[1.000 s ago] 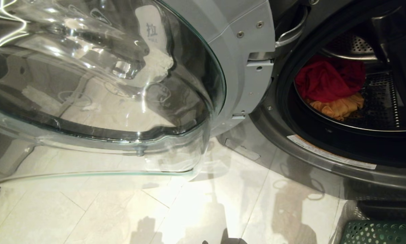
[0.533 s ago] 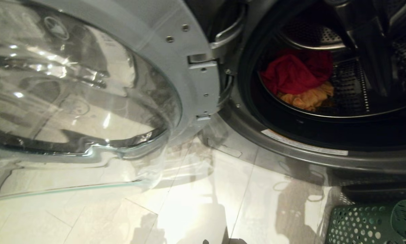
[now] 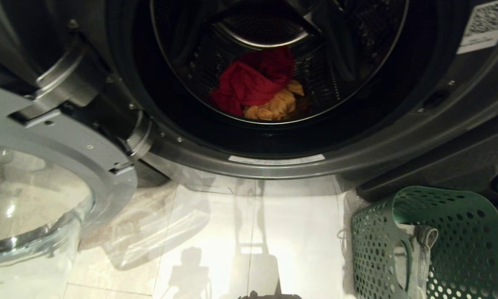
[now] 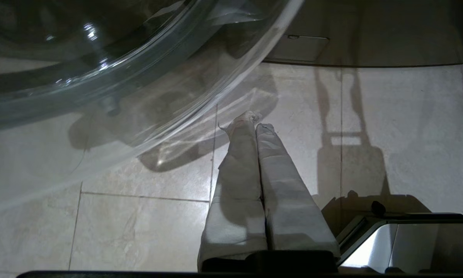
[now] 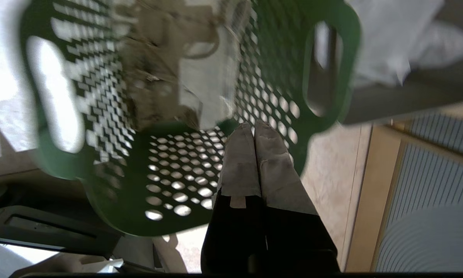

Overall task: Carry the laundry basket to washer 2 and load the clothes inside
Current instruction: Place the clothes into the washing machine

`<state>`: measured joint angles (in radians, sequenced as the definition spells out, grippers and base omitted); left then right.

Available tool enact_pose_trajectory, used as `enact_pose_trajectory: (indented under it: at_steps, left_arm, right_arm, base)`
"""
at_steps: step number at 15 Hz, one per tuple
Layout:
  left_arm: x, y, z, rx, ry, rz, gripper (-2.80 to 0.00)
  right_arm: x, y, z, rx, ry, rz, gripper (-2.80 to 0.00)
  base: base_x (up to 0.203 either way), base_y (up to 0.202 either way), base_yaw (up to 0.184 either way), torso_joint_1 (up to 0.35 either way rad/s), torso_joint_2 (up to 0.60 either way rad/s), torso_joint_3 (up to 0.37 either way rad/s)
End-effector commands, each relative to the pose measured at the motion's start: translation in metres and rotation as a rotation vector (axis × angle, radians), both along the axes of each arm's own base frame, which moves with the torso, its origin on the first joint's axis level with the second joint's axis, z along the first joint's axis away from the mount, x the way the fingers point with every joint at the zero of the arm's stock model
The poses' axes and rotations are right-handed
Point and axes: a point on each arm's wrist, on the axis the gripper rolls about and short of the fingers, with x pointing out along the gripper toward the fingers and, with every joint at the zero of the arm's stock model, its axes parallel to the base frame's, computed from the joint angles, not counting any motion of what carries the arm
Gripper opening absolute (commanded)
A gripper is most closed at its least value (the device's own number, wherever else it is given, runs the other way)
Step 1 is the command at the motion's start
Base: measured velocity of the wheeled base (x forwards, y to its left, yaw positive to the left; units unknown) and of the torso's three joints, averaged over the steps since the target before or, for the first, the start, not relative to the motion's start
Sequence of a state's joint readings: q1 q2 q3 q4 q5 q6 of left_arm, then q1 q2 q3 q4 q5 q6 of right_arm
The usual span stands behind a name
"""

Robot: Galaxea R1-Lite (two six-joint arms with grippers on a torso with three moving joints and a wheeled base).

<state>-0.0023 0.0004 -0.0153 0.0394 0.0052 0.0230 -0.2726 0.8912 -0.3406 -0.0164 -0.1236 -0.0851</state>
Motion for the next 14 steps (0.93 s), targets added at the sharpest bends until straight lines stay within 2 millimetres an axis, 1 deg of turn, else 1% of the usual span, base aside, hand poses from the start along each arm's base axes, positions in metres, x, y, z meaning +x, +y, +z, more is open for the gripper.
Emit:
enact_pose_trajectory:
  at_steps: [1,4,5,6,8,10,12,14]
  left_arm:
    - [0.000,0.000,0.000,0.000,0.000,0.001,-2.80]
    - [0.000,0.000,0.000,0.000,0.000,-0.001,-2.80]
    - [0.000,0.000,0.000,0.000,0.000,0.000,-2.80]
    - [0.000,0.000,0.000,0.000,0.000,0.000,-2.80]
    - [0.000,0.000,0.000,0.000,0.000,0.002,-2.80]
    - [0.000,0.000,0.000,0.000,0.000,-0.001,-2.80]
    - [0.000,0.000,0.000,0.000,0.000,0.000,-2.80]
    - [0.000,0.000,0.000,0.000,0.000,-0.001,-2.80]
  right_arm:
    - [0.003,0.000,-0.001,0.003,0.013,0.004,-2.80]
    - [0.012,0.001,-0.005,0.020,0.040,0.034,-2.80]
    - [0.017,0.001,-0.010,0.029,0.045,0.047,-2.80]
    - [0.023,0.003,-0.020,0.045,0.065,0.063,-2.80]
    - [0.036,0.009,-0.041,0.089,0.085,0.111,-2.80]
    - [0.048,0.014,-0.056,0.146,0.092,0.154,-2.80]
    - [0.060,0.013,-0.069,0.179,0.127,0.159,-2.80]
    - [0.075,0.008,-0.082,0.202,0.171,0.136,-2.80]
  base:
    - [0.002,0.007,-0.175,0.002,0.00,0.007]
    - [-0.001,0.008,-0.171,-0.001,0.01,0.003]
    - [-0.002,0.008,-0.137,0.002,0.00,0.002]
    - [0.000,0.005,-0.088,0.002,0.01,0.002]
    - [0.000,0.000,0.000,0.000,0.00,0.000]
    - [0.000,0.000,0.000,0.000,0.00,0.000]
    - [0.000,0.000,0.000,0.000,0.00,0.000]
    - [0.000,0.000,0.000,0.000,0.00,0.000]
